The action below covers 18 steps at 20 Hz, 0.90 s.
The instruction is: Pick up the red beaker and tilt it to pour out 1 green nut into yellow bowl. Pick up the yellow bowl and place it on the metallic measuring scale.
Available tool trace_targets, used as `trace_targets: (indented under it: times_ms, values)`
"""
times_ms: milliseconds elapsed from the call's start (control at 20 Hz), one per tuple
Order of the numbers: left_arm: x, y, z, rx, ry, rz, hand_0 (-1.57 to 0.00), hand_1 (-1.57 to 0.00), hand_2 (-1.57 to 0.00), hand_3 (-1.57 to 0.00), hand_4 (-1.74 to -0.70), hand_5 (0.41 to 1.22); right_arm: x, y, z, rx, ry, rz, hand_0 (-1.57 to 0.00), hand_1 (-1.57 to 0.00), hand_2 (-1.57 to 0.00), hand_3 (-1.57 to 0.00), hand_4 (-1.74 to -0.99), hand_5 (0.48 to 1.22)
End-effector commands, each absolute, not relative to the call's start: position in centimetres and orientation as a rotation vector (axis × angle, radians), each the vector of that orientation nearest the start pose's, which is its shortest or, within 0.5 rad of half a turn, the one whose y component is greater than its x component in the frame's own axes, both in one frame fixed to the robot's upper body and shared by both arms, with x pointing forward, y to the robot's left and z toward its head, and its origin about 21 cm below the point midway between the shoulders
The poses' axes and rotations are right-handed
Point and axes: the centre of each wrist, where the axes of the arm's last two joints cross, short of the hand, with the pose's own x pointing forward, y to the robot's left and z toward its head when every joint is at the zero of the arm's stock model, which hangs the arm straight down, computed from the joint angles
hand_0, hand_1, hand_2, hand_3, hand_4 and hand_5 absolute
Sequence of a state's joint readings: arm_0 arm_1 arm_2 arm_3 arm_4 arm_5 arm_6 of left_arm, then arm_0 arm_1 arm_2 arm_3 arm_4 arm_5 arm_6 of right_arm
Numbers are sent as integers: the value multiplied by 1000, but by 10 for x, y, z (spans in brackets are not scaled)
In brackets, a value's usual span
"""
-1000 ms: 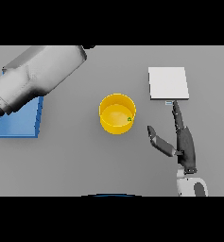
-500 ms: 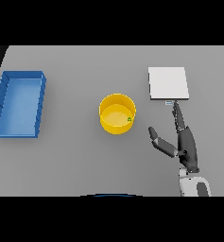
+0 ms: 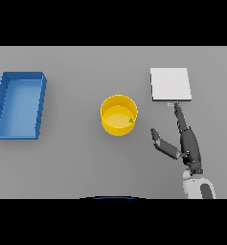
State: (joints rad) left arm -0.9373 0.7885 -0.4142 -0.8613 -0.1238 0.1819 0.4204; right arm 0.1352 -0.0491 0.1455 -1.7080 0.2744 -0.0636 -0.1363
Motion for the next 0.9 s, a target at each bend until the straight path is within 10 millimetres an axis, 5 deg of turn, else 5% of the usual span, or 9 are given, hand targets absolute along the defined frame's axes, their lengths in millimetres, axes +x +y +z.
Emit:
trace_targets:
  times_ms: [0, 300, 500, 650, 750, 850]
  values:
    - [415, 331, 195, 1038, -1252, -486, -1571, -1571, -1570, -1457, -1741, 1221, 214, -216, 3, -206, -1707, 288, 1, 1, 1, 1, -1212, 641]
    - [366, 338, 135, 991, -1174, -353, -1571, -1571, -1571, -1449, -1741, 1221, 213, -212, 0, -199, -1705, 298, 1, 1, 1, 1, -1217, 664]
    - [352, 335, 112, 956, -1137, -315, -1571, -1571, -1571, -1509, -1741, 1221, 214, -215, 0, -205, -1701, 297, 1, 1, 1, 1, -1217, 666]
    - [346, 336, 100, 956, -1106, -298, -1571, -1571, -1571, -1539, -1741, 1117, 213, -217, 2, -220, -1706, 304, 1, 1, 1, 1, -1207, 665]
    - [344, 335, 95, 968, -1076, -320, -1571, -1571, -1571, -1551, -1741, 967, 209, -213, -1, -200, -1717, 305, 1, 1, 1, 1, -1205, 664]
    - [342, 333, 95, 953, -1051, -381, -1571, -1571, -1571, -1503, -1530, 865, 211, -217, -2, -216, -1697, 304, 1, 1, 1, 1, -1197, 664]
